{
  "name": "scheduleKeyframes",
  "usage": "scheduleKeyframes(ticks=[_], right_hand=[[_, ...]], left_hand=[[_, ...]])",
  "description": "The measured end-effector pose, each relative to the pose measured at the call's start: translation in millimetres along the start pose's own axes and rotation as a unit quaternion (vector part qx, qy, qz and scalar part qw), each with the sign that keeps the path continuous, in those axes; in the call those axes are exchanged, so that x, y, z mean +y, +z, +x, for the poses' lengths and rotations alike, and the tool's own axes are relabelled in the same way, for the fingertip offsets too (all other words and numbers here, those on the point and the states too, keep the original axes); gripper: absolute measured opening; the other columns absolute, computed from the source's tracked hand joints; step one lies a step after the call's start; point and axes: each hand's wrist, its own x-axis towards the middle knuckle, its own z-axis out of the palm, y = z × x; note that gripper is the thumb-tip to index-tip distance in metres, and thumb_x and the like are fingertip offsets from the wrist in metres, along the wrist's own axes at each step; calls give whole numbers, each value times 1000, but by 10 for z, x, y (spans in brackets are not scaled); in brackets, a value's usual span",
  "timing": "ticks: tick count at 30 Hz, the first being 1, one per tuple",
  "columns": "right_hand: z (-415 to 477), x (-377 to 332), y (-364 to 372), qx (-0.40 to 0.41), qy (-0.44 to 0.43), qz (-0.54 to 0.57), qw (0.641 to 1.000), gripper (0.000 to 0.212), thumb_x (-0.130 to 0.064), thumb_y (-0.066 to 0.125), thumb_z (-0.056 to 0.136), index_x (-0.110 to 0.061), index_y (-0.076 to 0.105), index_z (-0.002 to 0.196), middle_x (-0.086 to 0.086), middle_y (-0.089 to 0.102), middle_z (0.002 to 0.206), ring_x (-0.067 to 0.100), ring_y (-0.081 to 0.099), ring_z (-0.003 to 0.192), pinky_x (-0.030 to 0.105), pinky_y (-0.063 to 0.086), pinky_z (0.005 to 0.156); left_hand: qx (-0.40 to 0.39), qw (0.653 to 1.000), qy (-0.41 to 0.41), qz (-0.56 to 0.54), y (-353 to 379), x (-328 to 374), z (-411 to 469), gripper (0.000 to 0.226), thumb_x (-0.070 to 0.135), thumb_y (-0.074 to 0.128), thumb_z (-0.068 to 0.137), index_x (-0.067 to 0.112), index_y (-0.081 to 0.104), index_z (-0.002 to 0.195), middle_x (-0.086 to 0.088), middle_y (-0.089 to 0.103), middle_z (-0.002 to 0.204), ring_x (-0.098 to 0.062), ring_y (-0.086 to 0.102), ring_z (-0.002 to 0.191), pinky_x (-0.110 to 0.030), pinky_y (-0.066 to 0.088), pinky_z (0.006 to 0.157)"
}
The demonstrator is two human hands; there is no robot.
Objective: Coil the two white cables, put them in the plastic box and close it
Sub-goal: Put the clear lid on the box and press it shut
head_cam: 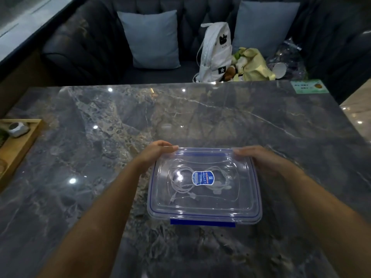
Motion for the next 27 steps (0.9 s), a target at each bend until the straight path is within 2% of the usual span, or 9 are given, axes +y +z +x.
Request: scheduleKeyframes(ticks=[3,5,9,12,15,18,21,24,27], right_hand=[[135,-142,-24,-15,-13,-121,992,48,-41,75,61,-5,71,92,22,69,101,34,65,92,43,48,90],[230,-201,-27,-22,-20,-182,983,37,-37,75,68,-13,69,95,13,71,102,26,66,94,39,49,89],[314,-265,37,-60,-56,-239,968,46,-33,75,71,-20,63,113,2,68,111,14,64,98,28,49,89],[299,-317,113,-93,-84,-302,945,29,-36,75,71,-27,69,98,-6,72,93,5,66,81,15,49,73],[308,-359,182,-92,-127,-395,905,20,-39,71,75,-30,65,92,-12,66,83,4,61,74,19,43,67],[301,-360,196,-89,-148,-431,885,19,-38,67,79,-27,65,94,-5,66,85,10,61,76,25,44,68],[275,-321,205,-73,-162,-449,876,28,-38,65,81,-19,65,102,1,66,94,18,60,85,33,45,77],[279,-320,236,-67,-177,-456,870,32,-33,67,80,-17,63,108,1,66,99,18,60,90,30,43,78],[264,-315,245,-72,-177,-436,879,28,-29,67,81,-17,63,106,1,65,98,19,61,91,30,43,79]], left_hand=[[-42,999,-15,-6,-71,30,120,11,11,69,77,16,66,87,-9,67,87,-28,63,89,-31,47,78],[-66,998,-7,-11,-94,45,159,21,8,69,77,18,65,94,-6,69,89,-21,66,82,-29,51,75],[-62,997,26,-40,-84,32,130,36,5,72,70,22,64,101,0,72,90,-10,69,76,-22,52,68],[-46,998,53,5,-43,63,53,34,0,67,77,9,62,110,-1,69,89,-8,66,77,-17,52,68],[3,988,82,132,46,231,-99,30,3,65,82,3,61,112,-9,65,102,-17,59,94,-22,48,81],[162,891,244,346,320,334,-453,31,21,65,83,7,63,109,-13,63,111,-28,57,104,-38,42,93],[113,777,417,458,771,203,-918,49,45,61,74,12,60,111,-10,66,111,-29,60,104,-39,39,94],[22,658,426,620,1056,-62,-1202,83,71,55,63,22,45,130,-8,57,133,-28,48,126,-46,32,107],[-17,615,389,685,1136,-263,-1255,106,81,58,54,26,27,140,-11,47,142,-29,47,128,-56,33,103]])
